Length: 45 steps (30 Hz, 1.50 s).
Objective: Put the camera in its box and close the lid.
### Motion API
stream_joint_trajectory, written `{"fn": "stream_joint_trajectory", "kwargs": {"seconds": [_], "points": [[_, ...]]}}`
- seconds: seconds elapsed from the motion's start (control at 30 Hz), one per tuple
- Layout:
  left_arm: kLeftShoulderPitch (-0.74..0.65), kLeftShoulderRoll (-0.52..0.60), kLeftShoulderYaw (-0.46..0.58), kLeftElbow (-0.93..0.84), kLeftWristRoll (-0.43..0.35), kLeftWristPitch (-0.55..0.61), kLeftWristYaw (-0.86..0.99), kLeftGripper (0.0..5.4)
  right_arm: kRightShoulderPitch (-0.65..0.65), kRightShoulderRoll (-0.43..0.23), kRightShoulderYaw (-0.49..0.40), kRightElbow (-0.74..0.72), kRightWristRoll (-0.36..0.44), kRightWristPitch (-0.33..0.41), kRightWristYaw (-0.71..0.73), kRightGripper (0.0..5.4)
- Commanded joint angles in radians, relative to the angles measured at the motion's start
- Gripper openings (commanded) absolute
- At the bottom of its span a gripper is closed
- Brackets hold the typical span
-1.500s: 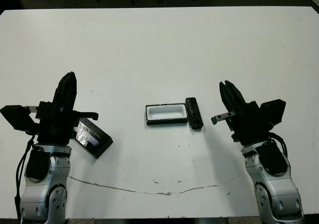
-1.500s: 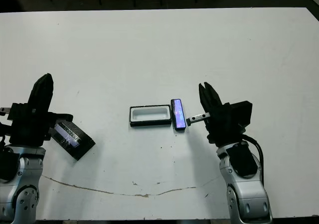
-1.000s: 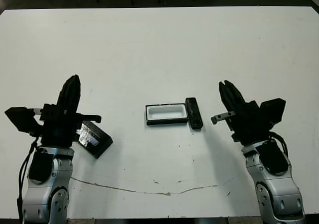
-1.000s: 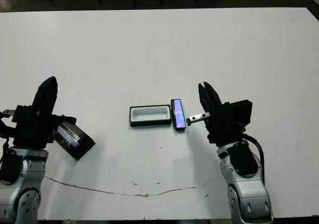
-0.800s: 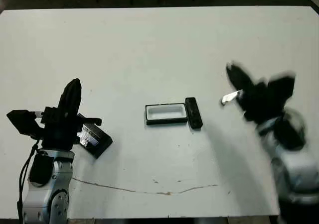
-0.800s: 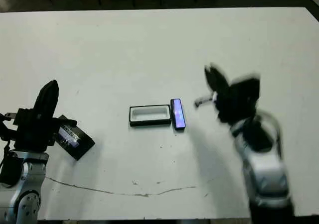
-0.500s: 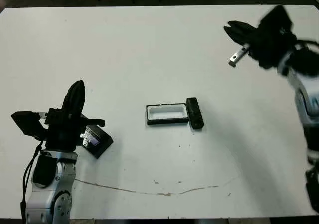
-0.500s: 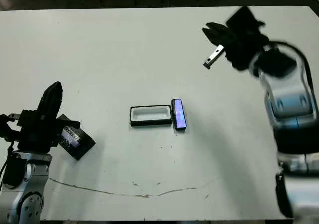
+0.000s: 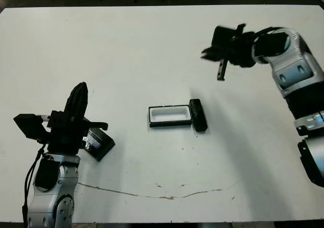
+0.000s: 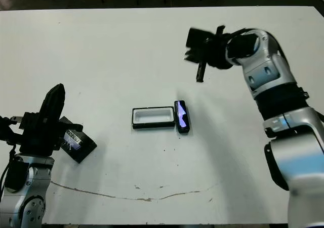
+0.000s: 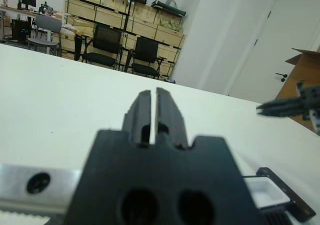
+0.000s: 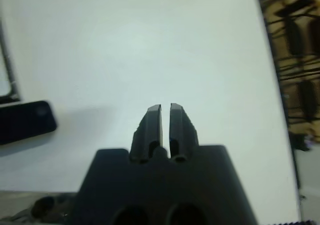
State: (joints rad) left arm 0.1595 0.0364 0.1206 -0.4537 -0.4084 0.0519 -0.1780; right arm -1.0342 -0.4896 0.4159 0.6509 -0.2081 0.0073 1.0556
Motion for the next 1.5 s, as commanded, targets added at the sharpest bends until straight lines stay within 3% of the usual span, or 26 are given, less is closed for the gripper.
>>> {"fn": "stream_joint_trajectory", "kwargs": {"seconds": [0.03, 0.47, 0.7, 0.93, 1.2, 1.5], "points": [[0.023, 0.005, 0.005, 0.004, 0.002, 0.010, 0.005, 0.01, 0.001, 0.032, 0.005, 0.055, -0.001, 0.006, 0.040, 0.00], [0.026, 0.005, 0.001, 0.004, 0.002, 0.009, 0.002, 0.01, 0.067, 0.052, 0.052, 0.028, -0.086, 0.003, 0.040, 0.00], [0.030, 0.005, 0.002, 0.001, -0.003, 0.013, 0.002, 0.01, 0.080, 0.061, 0.065, 0.007, -0.103, 0.048, 0.057, 0.00], [0.030, 0.006, -0.001, 0.003, 0.002, 0.013, 0.003, 0.01, 0.102, 0.070, 0.054, 0.006, -0.086, 0.079, 0.073, 0.00], [0.030, 0.005, -0.001, 0.008, 0.009, 0.004, 0.001, 0.01, 0.125, 0.057, 0.052, 0.000, -0.073, 0.037, 0.084, 0.00], [0.036, 0.005, -0.006, 0.000, 0.016, 0.008, 0.006, 0.01, 0.164, 0.047, 0.040, -0.036, -0.056, 0.067, 0.103, 0.00]]}}
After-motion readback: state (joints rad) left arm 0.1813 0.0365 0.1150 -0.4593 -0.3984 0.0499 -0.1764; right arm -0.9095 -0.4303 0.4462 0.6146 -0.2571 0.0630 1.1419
